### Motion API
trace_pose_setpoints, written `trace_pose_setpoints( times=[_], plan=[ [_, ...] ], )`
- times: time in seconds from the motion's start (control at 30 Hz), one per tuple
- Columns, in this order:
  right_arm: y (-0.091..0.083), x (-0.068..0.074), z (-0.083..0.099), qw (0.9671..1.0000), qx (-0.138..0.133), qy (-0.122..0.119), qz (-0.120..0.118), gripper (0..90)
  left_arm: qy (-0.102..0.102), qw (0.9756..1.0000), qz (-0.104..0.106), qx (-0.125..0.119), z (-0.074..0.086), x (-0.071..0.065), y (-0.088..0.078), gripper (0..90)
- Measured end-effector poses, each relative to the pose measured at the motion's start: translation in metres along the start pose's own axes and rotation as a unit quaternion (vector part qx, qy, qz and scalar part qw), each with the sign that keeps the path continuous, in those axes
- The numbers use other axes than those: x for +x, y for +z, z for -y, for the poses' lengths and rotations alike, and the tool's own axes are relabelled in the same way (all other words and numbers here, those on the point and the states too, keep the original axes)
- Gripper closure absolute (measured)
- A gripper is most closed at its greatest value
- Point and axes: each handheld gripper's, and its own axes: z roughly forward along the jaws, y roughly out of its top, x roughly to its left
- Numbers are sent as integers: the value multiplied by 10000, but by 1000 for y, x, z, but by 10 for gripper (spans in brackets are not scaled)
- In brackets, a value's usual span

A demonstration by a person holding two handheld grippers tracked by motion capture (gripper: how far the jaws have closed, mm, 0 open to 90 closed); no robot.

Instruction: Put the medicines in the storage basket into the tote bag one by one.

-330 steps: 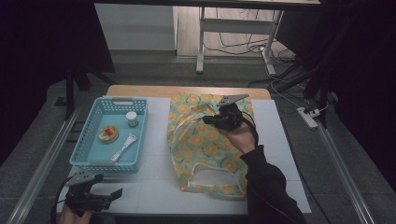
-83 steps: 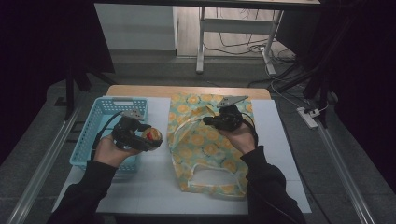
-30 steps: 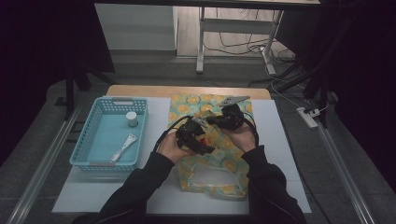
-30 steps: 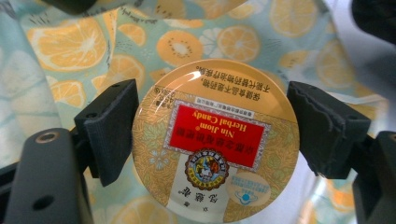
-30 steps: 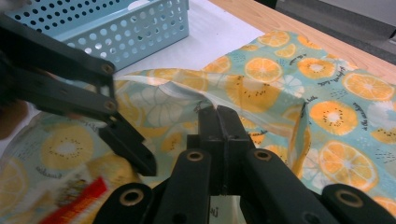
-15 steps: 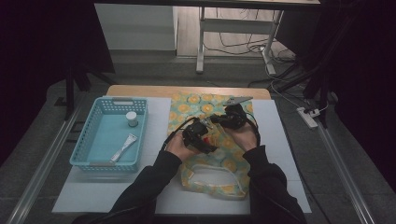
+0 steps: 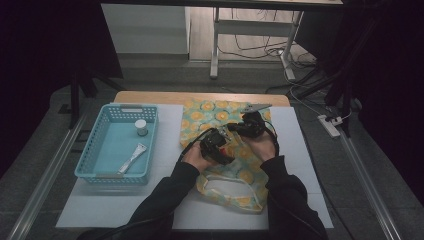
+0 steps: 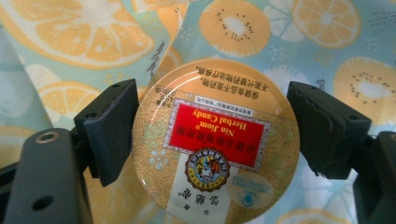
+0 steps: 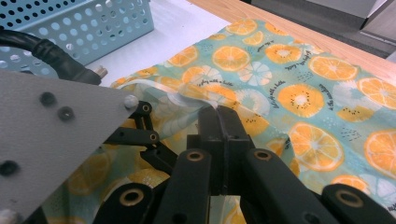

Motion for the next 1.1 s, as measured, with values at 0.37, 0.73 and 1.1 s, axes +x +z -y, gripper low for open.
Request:
trace_pose_setpoints(
  times=[0.37,0.73,1.1],
  plan=[
    [-1,0,0,10000,-35,-1,10,900,-109,9997,63,-223,1,1,-8,115],
    [-3,7,-5,9998,-84,-111,-131,900,-363,9959,502,-654,11,-4,-42,39],
    [-5,12,-7,9997,-67,-177,-178,900,-450,9909,783,-999,25,-6,-78,16]
  ],
)
